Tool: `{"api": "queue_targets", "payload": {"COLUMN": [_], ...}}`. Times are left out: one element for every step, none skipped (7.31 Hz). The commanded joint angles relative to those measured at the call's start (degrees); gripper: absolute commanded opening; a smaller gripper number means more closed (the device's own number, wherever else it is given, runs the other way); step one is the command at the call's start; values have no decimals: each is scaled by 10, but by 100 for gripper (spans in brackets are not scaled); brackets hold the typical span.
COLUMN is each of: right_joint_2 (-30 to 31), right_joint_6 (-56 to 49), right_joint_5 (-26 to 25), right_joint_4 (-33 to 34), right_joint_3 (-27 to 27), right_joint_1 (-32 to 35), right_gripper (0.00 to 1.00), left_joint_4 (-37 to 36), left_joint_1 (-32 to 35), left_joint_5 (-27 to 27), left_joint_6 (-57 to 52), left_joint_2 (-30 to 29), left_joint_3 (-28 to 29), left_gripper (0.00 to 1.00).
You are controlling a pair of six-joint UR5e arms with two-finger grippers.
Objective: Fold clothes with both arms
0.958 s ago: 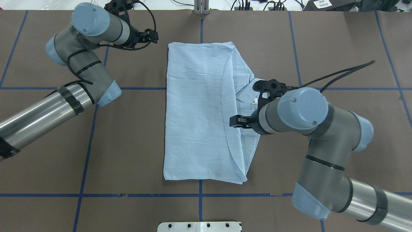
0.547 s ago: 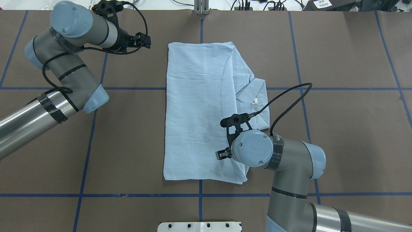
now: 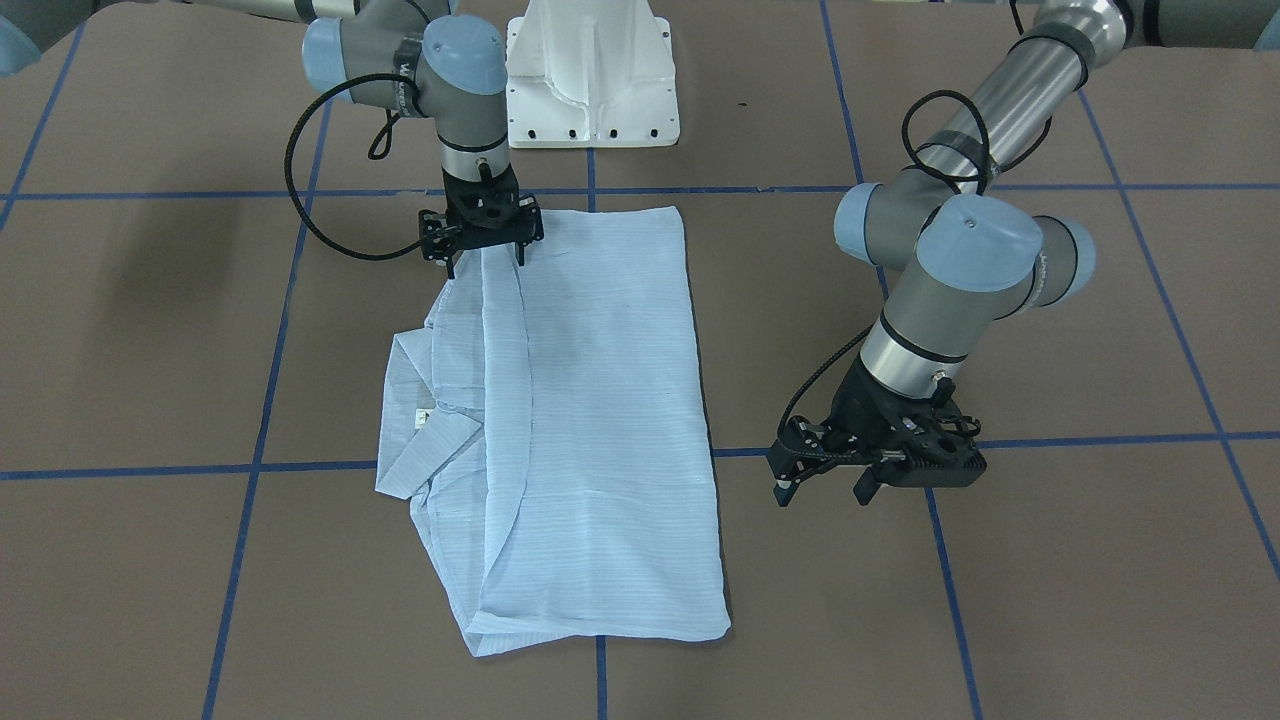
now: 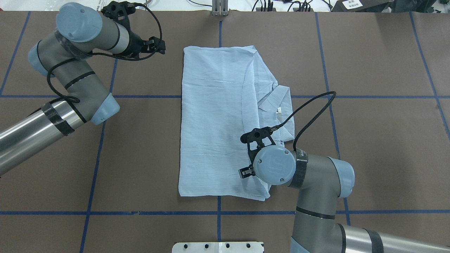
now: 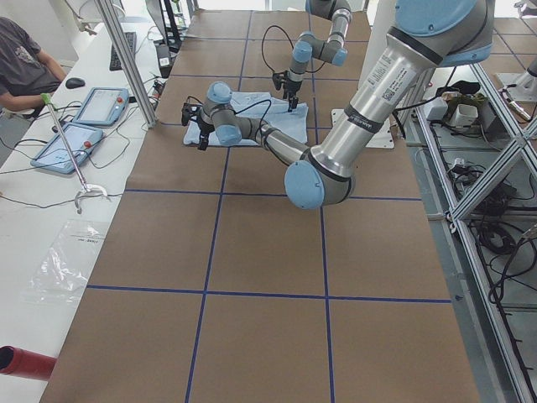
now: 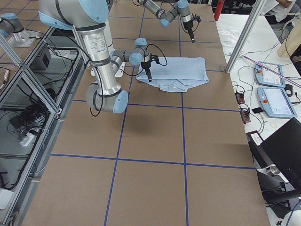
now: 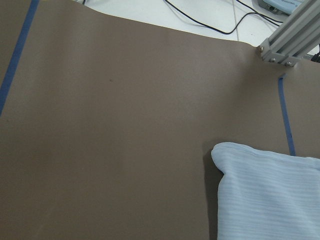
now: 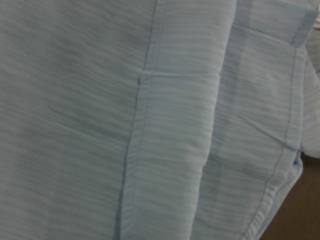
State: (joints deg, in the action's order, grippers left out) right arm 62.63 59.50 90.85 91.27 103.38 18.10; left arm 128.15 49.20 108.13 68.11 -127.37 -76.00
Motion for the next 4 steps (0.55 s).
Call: {"api": "queue_targets", "payload": {"right_joint_2": [0, 0, 2, 21], "right_joint_6": [-11, -18, -33, -55], "right_joint_5": [1, 6, 8, 7], "right_joint_4": [25, 34, 51, 57], "right_joint_3": [2, 6, 13, 27], "right_joint_1": [4, 14, 27, 38], "right_gripper": [100, 100, 100, 100], "left_joint_4": [-1, 1, 1, 4], "left_joint_1": [-2, -2, -4, -14], "left_joint_5": [0, 0, 1, 1], "left_joint_6": [3, 4, 11, 29], "left_joint_2": [-1, -1, -2, -3], "left_joint_3": [0, 0, -1, 0], "left_gripper": [100, 100, 100, 100]}}
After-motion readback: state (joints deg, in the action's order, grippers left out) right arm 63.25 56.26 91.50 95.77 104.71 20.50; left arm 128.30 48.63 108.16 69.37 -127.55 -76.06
